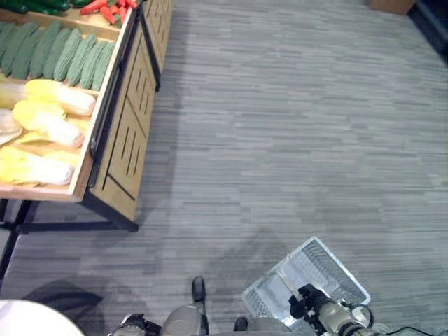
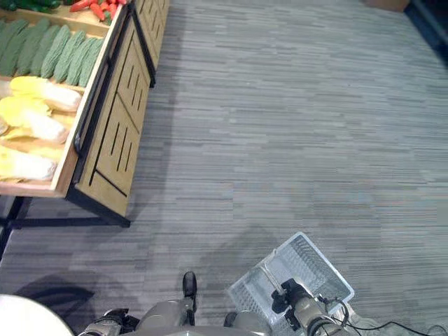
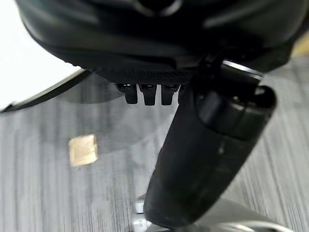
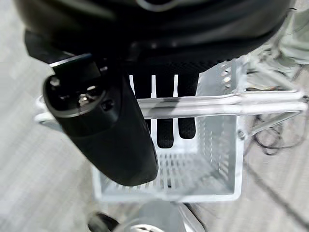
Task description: Get the vegetables into the basket
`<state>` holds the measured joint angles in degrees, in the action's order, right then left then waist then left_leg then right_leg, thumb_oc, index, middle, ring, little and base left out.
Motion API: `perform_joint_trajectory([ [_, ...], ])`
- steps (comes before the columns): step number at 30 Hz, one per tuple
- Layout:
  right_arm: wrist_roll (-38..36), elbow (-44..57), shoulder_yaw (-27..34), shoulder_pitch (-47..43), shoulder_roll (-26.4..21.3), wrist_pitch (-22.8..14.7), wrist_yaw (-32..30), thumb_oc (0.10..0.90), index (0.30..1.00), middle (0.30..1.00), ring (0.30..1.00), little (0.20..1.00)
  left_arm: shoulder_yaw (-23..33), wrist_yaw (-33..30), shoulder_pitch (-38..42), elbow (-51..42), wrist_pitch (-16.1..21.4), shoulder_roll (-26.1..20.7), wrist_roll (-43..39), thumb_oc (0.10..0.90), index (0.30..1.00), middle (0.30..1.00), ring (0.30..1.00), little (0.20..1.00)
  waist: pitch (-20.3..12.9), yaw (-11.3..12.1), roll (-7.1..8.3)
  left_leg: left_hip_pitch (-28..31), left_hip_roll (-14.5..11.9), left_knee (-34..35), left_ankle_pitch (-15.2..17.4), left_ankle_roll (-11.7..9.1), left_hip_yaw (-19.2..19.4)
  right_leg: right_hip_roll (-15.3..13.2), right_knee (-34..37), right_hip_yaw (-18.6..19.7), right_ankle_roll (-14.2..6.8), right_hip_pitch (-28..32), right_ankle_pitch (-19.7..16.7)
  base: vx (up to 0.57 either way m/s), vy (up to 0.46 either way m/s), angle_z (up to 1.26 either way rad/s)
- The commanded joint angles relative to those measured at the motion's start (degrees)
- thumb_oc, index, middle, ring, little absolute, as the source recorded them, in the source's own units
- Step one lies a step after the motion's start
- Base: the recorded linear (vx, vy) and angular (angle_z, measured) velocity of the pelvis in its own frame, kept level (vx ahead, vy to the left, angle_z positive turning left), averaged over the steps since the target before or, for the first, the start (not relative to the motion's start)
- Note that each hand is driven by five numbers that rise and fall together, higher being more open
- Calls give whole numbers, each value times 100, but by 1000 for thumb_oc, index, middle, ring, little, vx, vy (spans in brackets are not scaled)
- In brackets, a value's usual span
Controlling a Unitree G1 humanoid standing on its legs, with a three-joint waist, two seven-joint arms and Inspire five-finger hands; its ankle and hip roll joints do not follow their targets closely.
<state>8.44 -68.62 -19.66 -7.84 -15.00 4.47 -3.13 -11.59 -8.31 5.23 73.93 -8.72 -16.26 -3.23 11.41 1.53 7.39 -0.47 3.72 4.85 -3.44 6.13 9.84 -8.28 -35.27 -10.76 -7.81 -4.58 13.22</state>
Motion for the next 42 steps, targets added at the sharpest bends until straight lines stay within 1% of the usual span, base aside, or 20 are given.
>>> perform_joint_trajectory([
  [1,65,176,-40,92,-389,76,71,400,300,300,300,300,77,67,81,37,-29,-4,238,900,1000,1000,1000,1000,104,81,-216,-60,131,-447,894,-65,-110,-25,296,-35,-144,150,-1823,213,312,22],
  [2,77,199,-22,75,-397,85,95,400,300,300,300,300,33,111,91,12,-37,-8,315,900,1000,1000,1000,1000,181,64,-235,46,190,-455,965,-3,-84,-187,-123,-167,-140,20,-1941,334,452,28],
  [3,84,239,25,101,-407,106,112,400,300,300,300,300,1,164,94,8,-71,-22,410,900,1000,1000,1000,1000,275,64,-341,323,220,-352,1090,92,7,-478,-345,-474,-104,-250,-1891,334,399,14],
  [6,41,257,55,99,-424,99,87,400,300,300,300,300,-12,154,115,-10,-83,-14,386,900,1000,1000,1000,1000,359,88,-508,385,87,-338,1051,45,18,-233,343,-457,-11,-485,-1473,171,152,-17],
  [7,26,253,53,85,-433,99,67,400,300,300,300,300,-27,146,122,10,-80,-6,410,900,1000,1000,1000,1000,378,115,-589,387,0,-278,987,-6,56,-57,1037,-453,19,-501,-1363,133,-1,-15],
  [8,-19,293,66,83,-444,97,21,400,300,300,300,300,-27,141,128,45,-61,29,455,900,1000,1000,1000,1000,348,155,-656,422,-81,-24,835,-103,108,272,2715,-260,-26,-421,-1503,138,-43,-11],
  [10,-94,322,95,83,-453,80,-15,400,300,300,300,300,-32,148,180,77,-20,34,528,900,1000,1000,1000,1000,334,131,-632,382,-92,15,798,-181,153,407,3949,318,-144,-433,-2065,209,-70,-36],
  [11,-96,360,122,102,-442,91,-22,400,300,300,300,300,31,133,177,86,14,18,539,900,1000,1000,1000,1000,323,124,-637,463,-102,15,855,-209,168,373,4027,458,-241,-572,-2070,320,-102,-31],
  [13,-84,370,117,152,-422,88,-9,400,300,300,300,300,98,152,149,106,12,40,503,900,1000,1000,1000,1000,305,127,-581,615,-67,15,957,-245,139,435,4027,323,-272,-568,-2069,368,-143,31],
  [18,-79,286,111,260,-519,76,23,400,300,300,300,300,102,159,169,130,-26,139,444,900,1000,1000,1000,1000,173,-6,-640,930,-161,-109,1123,-360,-249,602,4011,254,-48,-184,-1907,398,-212,71],
  [23,-8,159,10,240,-633,65,32,400,300,300,300,300,29,128,202,136,-40,236,387,900,1000,1000,1000,1000,-2,-33,-688,791,-337,-529,908,-616,-437,700,3962,-120,138,24,-1564,308,-213,31],
  [32,-58,152,-53,258,-685,62,39,400,300,300,300,300,44,44,195,156,-59,234,293,900,1000,1000,1000,1000,-124,-6,-671,845,-477,-648,452,-844,-714,901,3929,-134,430,214,-1133,241,-139,14],
  [34,-76,151,-57,285,-683,55,41,400,300,300,300,300,75,56,167,179,-63,225,288,900,1000,1000,1000,1000,-99,-8,-647,721,-500,-1022,325,-902,-738,960,3910,-72,520,266,-1013,191,-129,14],
  [36,-63,128,-95,286,-688,52,45,400,300,300,300,300,60,80,169,164,-64,215,303,900,1000,1000,1000,1000,6,24,-608,361,-477,-1855,151,-996,-764,1003,3942,-17,624,413,-913,73,-69,9],
  [37,-63,128,-95,286,-688,52,45,400,300,300,300,300,60,80,169,164,-64,215,303,900,1000,1000,1000,1000,4,23,-609,355,-478,-1863,155,-996,-765,1003,3942,-19,624,411,-913,7,-113,3],
  [38,-65,133,-135,240,-713,38,26,400,300,300,300,300,12,69,258,131,-63,173,286,900,1000,1000,1000,1000,251,75,-535,-337,-479,-3067,64,-1024,-842,1029,3949,-82,725,542,-894,-23,-79,9],
  [39,-65,133,-135,240,-713,38,26,400,300,300,300,300,12,69,258,131,-63,173,286,900,1000,1000,1000,1000,249,73,-536,-342,-480,-3074,67,-1024,-845,1030,3948,-84,725,539,-894,-16,-130,12],
  [40,-41,121,-147,240,-741,30,9,400,300,300,300,300,-25,27,310,93,-57,146,241,900,1000,1000,1000,1000,400,102,-442,-713,-471,-3368,199,-938,-825,994,3939,-185,747,599,-876,7,-61,6],
  [41,-28,87,-151,241,-763,39,12,400,300,300,300,300,-43,14,347,67,-51,147,200,900,1000,1000,1000,1000,448,68,-379,-823,-464,-3065,371,-882,-723,912,3917,-284,718,609,-869,8,-61,10],
  [42,-28,87,-151,241,-763,39,12,400,300,300,300,300,-43,14,347,67,-51,146,200,900,1000,1000,1000,1000,450,67,-376,-818,-461,-3059,368,-882,-723,909,3916,-285,717,611,-868,23,6,29],
])
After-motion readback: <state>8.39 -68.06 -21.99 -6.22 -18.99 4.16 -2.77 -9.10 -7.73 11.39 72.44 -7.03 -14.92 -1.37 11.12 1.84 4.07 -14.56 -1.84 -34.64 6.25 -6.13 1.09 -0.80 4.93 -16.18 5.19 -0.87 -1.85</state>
